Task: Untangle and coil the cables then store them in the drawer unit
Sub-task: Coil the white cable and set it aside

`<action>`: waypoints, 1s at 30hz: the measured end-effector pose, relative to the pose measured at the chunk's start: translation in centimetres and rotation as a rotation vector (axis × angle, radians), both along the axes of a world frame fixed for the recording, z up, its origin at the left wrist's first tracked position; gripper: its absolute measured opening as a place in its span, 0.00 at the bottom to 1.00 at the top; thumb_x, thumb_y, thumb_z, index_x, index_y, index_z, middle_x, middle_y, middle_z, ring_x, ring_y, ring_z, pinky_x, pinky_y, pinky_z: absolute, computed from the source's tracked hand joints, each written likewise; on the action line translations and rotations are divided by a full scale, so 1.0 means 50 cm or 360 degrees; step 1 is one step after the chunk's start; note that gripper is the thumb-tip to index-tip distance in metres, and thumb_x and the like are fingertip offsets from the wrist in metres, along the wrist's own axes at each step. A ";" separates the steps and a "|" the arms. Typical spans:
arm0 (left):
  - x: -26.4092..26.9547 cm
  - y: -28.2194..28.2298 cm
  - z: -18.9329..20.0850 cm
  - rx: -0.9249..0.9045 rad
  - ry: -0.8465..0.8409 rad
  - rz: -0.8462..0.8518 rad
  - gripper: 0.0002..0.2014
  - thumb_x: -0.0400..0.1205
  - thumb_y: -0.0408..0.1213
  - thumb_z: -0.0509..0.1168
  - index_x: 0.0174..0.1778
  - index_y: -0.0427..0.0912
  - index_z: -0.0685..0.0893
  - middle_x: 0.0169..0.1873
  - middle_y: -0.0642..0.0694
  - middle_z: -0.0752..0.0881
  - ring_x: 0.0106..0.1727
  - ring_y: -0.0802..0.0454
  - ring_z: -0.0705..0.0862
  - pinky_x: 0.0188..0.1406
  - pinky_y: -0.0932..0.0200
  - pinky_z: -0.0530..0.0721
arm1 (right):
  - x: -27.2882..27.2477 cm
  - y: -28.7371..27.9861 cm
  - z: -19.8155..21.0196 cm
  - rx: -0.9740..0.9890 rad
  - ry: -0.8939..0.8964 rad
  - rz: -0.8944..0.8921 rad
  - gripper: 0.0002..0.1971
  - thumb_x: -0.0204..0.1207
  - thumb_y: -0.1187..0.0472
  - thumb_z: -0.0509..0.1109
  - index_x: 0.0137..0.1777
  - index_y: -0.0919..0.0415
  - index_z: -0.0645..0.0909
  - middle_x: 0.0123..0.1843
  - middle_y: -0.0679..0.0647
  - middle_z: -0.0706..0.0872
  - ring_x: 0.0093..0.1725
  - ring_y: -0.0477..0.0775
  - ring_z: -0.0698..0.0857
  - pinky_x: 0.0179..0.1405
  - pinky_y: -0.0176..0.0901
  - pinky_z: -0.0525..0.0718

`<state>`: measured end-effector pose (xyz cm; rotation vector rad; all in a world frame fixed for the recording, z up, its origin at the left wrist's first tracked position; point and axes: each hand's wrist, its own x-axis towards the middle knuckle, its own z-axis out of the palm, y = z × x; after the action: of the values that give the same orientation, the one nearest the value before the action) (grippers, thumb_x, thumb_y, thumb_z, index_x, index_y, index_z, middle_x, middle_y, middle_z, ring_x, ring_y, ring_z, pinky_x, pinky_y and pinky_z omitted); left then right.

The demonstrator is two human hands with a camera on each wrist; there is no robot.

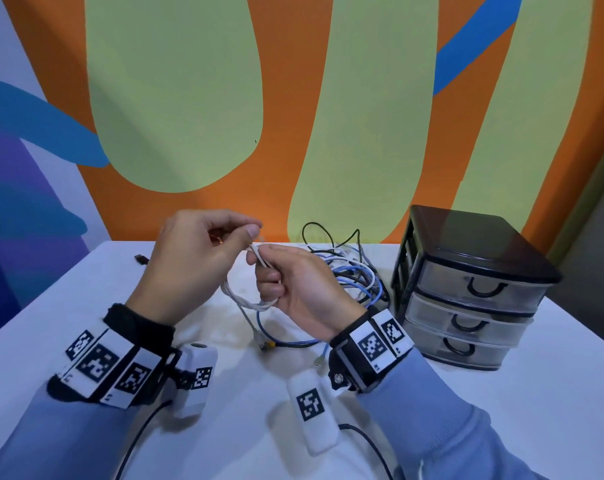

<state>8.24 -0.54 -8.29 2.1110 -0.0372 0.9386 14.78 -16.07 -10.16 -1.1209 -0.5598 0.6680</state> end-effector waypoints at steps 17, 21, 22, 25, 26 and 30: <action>-0.009 0.001 0.007 -0.0884 0.0463 -0.0472 0.22 0.77 0.29 0.81 0.67 0.41 0.89 0.48 0.31 0.95 0.49 0.42 0.92 0.61 0.48 0.89 | 0.031 0.002 -0.026 -0.0233 -0.0651 -0.0569 0.18 0.94 0.53 0.59 0.45 0.58 0.82 0.25 0.43 0.67 0.25 0.47 0.66 0.31 0.45 0.63; -0.008 -0.019 0.014 -0.1245 0.0470 -0.0632 0.27 0.75 0.26 0.77 0.72 0.39 0.84 0.52 0.31 0.94 0.48 0.43 0.92 0.56 0.53 0.89 | 0.035 0.005 -0.026 -0.0267 -0.0682 -0.0572 0.18 0.93 0.48 0.60 0.44 0.57 0.80 0.27 0.49 0.69 0.27 0.51 0.68 0.32 0.48 0.65; -0.007 -0.029 0.016 -0.1360 0.0481 -0.0699 0.26 0.76 0.26 0.75 0.72 0.39 0.83 0.49 0.34 0.95 0.43 0.45 0.92 0.53 0.54 0.90 | 0.035 0.008 -0.029 -0.0255 -0.0692 -0.0564 0.18 0.92 0.46 0.61 0.43 0.55 0.80 0.29 0.53 0.70 0.30 0.54 0.69 0.33 0.50 0.66; -0.001 -0.047 0.013 -0.1594 0.0539 -0.0836 0.23 0.81 0.25 0.66 0.75 0.37 0.82 0.35 0.43 0.86 0.35 0.48 0.84 0.55 0.49 0.81 | 0.034 0.011 -0.029 -0.0150 -0.0686 -0.0548 0.15 0.91 0.48 0.62 0.44 0.50 0.81 0.31 0.53 0.75 0.31 0.54 0.69 0.32 0.49 0.68; 0.000 -0.048 0.011 -0.1585 0.0546 -0.0831 0.22 0.83 0.25 0.62 0.75 0.36 0.81 0.33 0.44 0.82 0.35 0.47 0.82 0.58 0.46 0.77 | 0.033 0.007 -0.026 -0.0127 -0.0672 -0.0569 0.13 0.92 0.51 0.62 0.47 0.52 0.82 0.29 0.48 0.75 0.29 0.50 0.68 0.29 0.45 0.68; -0.003 -0.043 0.014 -0.1212 0.0485 -0.0652 0.21 0.79 0.24 0.64 0.69 0.37 0.86 0.34 0.38 0.85 0.39 0.43 0.80 0.54 0.46 0.79 | 0.037 -0.004 -0.017 0.0011 -0.0555 -0.0643 0.12 0.92 0.56 0.63 0.58 0.61 0.86 0.24 0.43 0.67 0.26 0.47 0.65 0.29 0.40 0.65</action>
<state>8.08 -2.67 -7.57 1.4297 0.0385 0.2975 16.61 -16.24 -11.02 -1.3064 -0.6052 0.1197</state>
